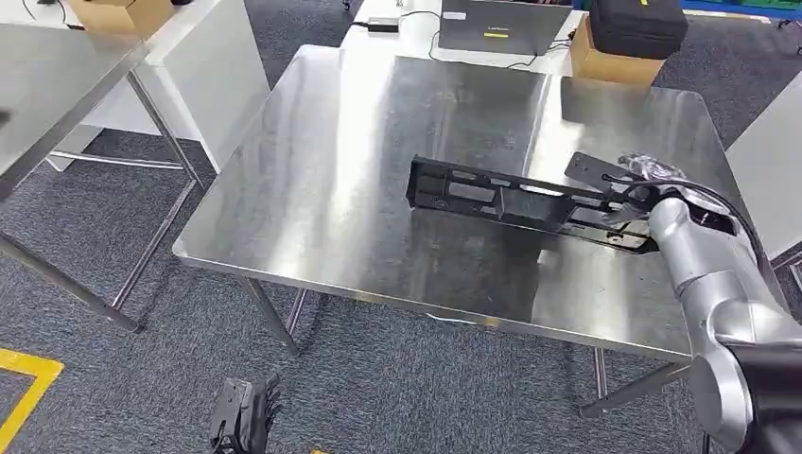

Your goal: Take the parts from the cabinet and place them on the table.

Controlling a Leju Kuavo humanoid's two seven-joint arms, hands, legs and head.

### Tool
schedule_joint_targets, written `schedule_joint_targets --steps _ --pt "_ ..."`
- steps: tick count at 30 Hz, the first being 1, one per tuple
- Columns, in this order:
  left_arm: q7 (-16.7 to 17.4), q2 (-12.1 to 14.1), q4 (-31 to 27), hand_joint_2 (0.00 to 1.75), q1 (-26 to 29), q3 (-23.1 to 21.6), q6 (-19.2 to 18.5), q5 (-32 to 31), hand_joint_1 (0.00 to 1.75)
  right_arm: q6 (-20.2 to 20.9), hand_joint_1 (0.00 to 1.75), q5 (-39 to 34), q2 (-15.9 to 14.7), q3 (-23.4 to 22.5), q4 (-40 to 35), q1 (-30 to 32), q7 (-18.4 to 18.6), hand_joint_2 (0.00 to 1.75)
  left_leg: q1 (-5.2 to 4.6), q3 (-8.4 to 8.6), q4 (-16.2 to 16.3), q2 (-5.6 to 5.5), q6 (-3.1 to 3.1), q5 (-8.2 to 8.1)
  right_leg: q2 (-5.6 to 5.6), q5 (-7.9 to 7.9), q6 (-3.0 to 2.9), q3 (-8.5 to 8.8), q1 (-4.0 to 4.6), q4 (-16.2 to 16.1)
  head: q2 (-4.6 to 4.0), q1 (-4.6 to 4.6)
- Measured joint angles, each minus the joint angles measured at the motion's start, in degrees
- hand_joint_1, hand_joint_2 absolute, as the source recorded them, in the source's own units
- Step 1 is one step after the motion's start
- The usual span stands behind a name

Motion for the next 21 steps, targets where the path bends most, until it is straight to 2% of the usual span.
schedule_joint_targets --steps 2,14,19,21 --pt "-0.09 0.02 0.0 0.0 0.02 0.0 0.26 0.13 0.0 -1.39 0.0 -0.02 0.26 0.57 0.39 -0.27 0.35 1.75 0.0 -0.01 0.0 0.0 0.0 -0.01 0.0 -0.02 0.0 -0.02 0.0 0.0 0.0 0.0" --pt "-0.13 0.11 0.02 0.0 0.1 0.0 0.41 0.22 0.0 -1.98 0.0 -0.11 1.01 1.49 1.33 -0.89 0.37 1.75 -0.08 -0.04 0.0 -0.05 0.0 -0.01 0.0 -0.02 0.01 -0.02 0.0 -0.01 0.0 0.0" --pt "-0.31 0.11 0.02 0.0 0.18 0.02 1.07 0.48 0.0 -8.68 0.0 -1.55 1.71 1.51 0.92 -1.17 -0.33 1.75 -0.1 -0.05 0.0 -0.04 0.01 -0.01 -0.01 -0.02 0.01 -0.02 -0.01 -0.01 0.0 0.0" --pt "-0.63 0.11 0.02 0.0 0.28 0.02 1.11 0.48 0.0 -9.77 0.0 -3.88 2.03 1.51 -0.64 -1.15 -1.84 1.75 -0.09 -0.04 0.0 -0.04 0.0 -0.01 -0.01 -0.02 0.01 -0.03 -0.01 -0.01 0.0 0.0"
